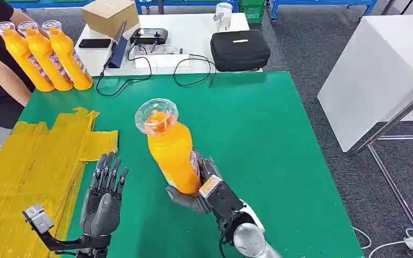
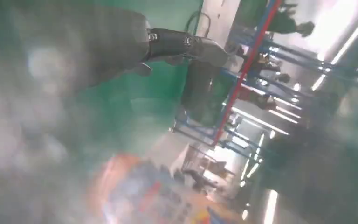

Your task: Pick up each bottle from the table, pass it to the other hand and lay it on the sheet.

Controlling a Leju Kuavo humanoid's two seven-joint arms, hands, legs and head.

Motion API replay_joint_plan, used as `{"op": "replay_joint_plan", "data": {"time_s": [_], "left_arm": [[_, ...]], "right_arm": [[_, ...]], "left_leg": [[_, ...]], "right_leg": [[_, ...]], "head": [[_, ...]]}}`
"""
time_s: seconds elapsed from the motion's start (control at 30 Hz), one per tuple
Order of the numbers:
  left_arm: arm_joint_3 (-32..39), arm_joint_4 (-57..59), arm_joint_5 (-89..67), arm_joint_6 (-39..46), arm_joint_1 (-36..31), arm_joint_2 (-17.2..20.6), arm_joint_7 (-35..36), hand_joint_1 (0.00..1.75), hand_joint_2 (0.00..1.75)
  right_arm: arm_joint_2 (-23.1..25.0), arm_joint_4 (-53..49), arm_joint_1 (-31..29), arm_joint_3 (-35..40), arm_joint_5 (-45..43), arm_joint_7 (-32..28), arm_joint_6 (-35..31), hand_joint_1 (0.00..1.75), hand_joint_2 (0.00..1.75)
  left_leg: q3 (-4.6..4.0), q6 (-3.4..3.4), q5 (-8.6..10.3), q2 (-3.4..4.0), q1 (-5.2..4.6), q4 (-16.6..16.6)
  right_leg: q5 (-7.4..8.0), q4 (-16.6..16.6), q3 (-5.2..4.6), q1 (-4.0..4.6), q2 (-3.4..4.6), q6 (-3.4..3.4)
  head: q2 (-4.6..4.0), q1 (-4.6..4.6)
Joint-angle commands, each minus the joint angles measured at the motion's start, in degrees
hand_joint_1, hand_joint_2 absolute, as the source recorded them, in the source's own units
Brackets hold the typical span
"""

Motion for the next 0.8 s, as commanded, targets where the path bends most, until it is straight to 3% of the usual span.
{"op": "replay_joint_plan", "data": {"time_s": [0.03,0.8], "left_arm": [[-5.5,1.5,1.0,1.1,-2.2,4.1,0.7,0.0,1.75],[-5.6,1.3,6.0,1.7,-4.5,6.5,0.9,0.0,1.75]], "right_arm": [[2.4,16.7,-9.6,5.1,-2.1,1.7,1.9,1.75,1.75],[8.4,30.8,-18.3,15.1,-2.8,5.5,6.6,1.75,1.75]], "left_leg": [[0.14,0.01,0.02,0.15,-0.05,-0.1],[-0.1,-0.01,0.03,0.06,-0.03,0.0]], "right_leg": [[0.05,-0.1,0.08,-0.05,0.07,0.07],[0.02,0.0,-0.13,-0.02,0.01,0.03]], "head": [[0.02,-0.02],[0.0,0.0]]}}
